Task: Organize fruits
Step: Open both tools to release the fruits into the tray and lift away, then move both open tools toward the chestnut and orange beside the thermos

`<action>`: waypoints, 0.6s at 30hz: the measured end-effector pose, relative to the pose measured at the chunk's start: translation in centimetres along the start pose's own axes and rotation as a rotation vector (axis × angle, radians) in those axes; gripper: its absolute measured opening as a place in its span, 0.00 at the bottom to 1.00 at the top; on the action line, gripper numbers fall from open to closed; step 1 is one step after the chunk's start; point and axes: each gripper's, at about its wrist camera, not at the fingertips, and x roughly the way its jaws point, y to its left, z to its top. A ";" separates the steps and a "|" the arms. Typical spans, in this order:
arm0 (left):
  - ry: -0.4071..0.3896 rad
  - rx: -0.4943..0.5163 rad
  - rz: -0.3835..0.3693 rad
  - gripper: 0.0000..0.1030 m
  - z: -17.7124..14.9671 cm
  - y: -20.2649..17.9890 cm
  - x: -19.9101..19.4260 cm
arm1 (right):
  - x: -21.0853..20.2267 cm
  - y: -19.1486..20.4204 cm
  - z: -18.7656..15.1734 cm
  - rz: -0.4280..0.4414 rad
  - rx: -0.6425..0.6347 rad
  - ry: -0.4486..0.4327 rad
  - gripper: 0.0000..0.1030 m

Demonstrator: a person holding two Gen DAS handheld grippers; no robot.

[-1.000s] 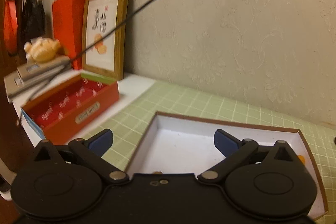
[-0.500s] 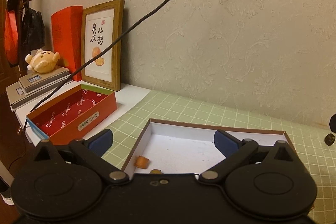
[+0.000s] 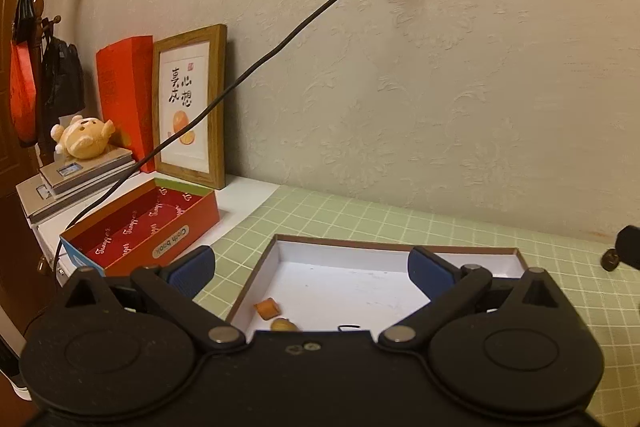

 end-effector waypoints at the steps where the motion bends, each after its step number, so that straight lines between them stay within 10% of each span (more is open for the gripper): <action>1: -0.002 0.004 -0.005 0.94 0.0 -0.2 -0.3 | -0.3 0.1 0.0 -0.001 -0.014 -0.002 1.00; 18: 0.001 0.077 -0.096 0.94 -1.6 -4.7 -3.2 | -5.5 -5.6 -0.1 -0.019 0.070 0.017 1.00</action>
